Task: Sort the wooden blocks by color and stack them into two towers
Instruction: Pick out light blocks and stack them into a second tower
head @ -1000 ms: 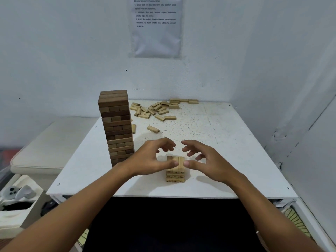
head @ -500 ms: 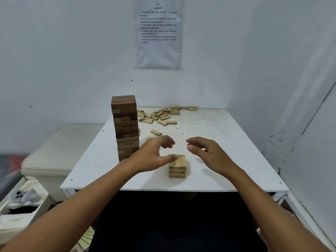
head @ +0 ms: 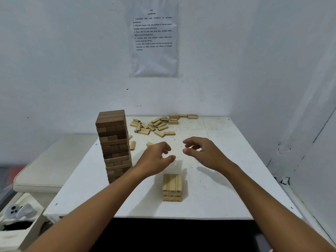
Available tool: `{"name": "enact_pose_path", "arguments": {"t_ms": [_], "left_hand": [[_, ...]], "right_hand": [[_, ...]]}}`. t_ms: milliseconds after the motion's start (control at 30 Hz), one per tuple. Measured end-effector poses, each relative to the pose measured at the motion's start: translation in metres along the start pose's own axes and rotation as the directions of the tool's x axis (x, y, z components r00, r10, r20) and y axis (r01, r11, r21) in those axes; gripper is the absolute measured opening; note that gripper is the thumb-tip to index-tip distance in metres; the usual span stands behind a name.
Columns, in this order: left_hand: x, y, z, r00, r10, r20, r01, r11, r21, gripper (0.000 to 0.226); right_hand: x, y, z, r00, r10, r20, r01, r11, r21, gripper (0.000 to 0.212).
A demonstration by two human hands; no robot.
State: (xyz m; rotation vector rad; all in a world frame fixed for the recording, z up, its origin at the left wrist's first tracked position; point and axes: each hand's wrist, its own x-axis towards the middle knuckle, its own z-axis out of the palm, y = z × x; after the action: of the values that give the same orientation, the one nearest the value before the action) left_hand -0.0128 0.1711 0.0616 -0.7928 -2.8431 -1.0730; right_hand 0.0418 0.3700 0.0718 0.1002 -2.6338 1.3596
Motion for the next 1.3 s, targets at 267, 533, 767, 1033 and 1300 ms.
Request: {"name": "enact_pose_path", "arguments": {"t_ms": [267,533,767,1033,1300], "left_hand": [[0.079,-0.025,0.031,0.979,-0.173,-0.108,0.195,0.949,0.247,0.047],[0.124,-0.044,0.052,0.947,-0.305,-0.101,0.317,0.834,0.452,0.064],[0.142,-0.057,0.059,0.945,-0.323,-0.05,0.302,0.806,0.509,0.053],[0.148,-0.055,0.059,0.963,-0.25,-0.106,0.27,0.858,0.436,0.019],[0.138,-0.038,0.053,0.973,-0.206,-0.105,0.228,0.926,0.302,0.014]], "right_hand": [[0.08,0.05,0.002,0.997,0.049,0.058,-0.05,0.999,0.007,0.028],[0.155,0.078,0.03,0.997,-0.007,0.072,0.018,0.988,-0.153,0.029],[0.185,0.087,0.058,0.984,-0.053,0.169,0.131,0.858,-0.496,0.049],[0.167,0.098,0.049,0.995,-0.097,-0.013,0.071,0.804,-0.59,0.023],[0.12,0.101,0.015,0.999,-0.032,0.004,0.03,0.857,-0.514,0.036]]}}
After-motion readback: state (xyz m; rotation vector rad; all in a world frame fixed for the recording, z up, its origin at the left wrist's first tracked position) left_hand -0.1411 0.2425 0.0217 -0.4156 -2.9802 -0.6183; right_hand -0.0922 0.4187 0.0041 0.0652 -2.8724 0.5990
